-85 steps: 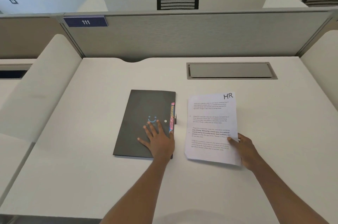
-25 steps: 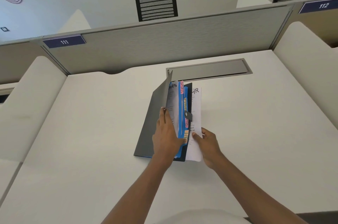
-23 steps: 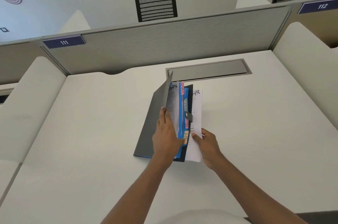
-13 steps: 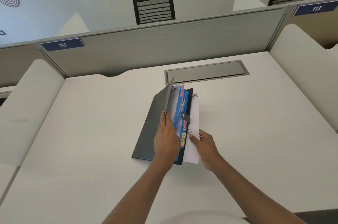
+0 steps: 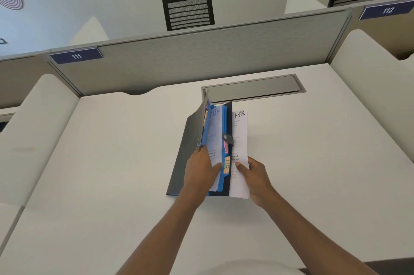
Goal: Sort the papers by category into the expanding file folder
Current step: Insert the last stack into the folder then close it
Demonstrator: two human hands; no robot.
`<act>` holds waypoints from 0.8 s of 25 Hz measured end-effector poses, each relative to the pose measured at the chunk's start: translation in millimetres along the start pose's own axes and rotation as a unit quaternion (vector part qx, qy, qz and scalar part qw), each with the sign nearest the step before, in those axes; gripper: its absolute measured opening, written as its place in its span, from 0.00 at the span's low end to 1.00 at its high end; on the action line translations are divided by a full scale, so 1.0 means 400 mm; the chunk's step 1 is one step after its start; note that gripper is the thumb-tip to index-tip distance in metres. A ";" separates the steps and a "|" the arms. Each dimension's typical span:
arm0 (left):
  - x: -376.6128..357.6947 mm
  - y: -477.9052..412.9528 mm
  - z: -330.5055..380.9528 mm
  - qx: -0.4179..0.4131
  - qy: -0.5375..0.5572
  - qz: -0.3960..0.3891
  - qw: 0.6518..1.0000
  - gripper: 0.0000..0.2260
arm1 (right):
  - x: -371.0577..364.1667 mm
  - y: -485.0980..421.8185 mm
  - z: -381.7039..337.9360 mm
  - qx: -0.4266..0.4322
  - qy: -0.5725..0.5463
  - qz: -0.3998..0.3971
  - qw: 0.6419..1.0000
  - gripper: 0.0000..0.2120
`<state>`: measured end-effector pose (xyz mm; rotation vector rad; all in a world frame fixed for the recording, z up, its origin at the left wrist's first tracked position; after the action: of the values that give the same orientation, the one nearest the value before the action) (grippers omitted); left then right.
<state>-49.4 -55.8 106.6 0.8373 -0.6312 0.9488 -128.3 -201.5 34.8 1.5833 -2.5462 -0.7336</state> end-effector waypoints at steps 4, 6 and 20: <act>-0.001 0.001 0.004 -0.002 0.005 0.008 1.000 0.40 | -0.008 -0.009 -0.003 0.005 -0.004 -0.003 1.000 0.10; -0.006 -0.002 0.004 -0.007 -0.021 0.014 1.000 0.43 | -0.009 -0.012 -0.003 0.004 0.000 -0.002 1.000 0.11; -0.013 -0.016 0.028 -0.022 -0.113 0.024 0.993 0.25 | 0.104 -0.027 -0.027 0.027 0.198 0.042 0.979 0.09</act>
<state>-47.2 -69.6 106.6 0.9007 -0.8666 0.8863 -135.7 -245.0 31.5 1.4513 -2.3356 -0.3038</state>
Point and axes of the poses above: each hand's wrist, its own y-axis away from the middle knuckle, its own x-axis out of the back of the hand, z = x × y, the point moved 1 cm from there along -y, towards the middle knuckle, and after that the axes turned 5 degrees about -z, right-handed, at the moved point
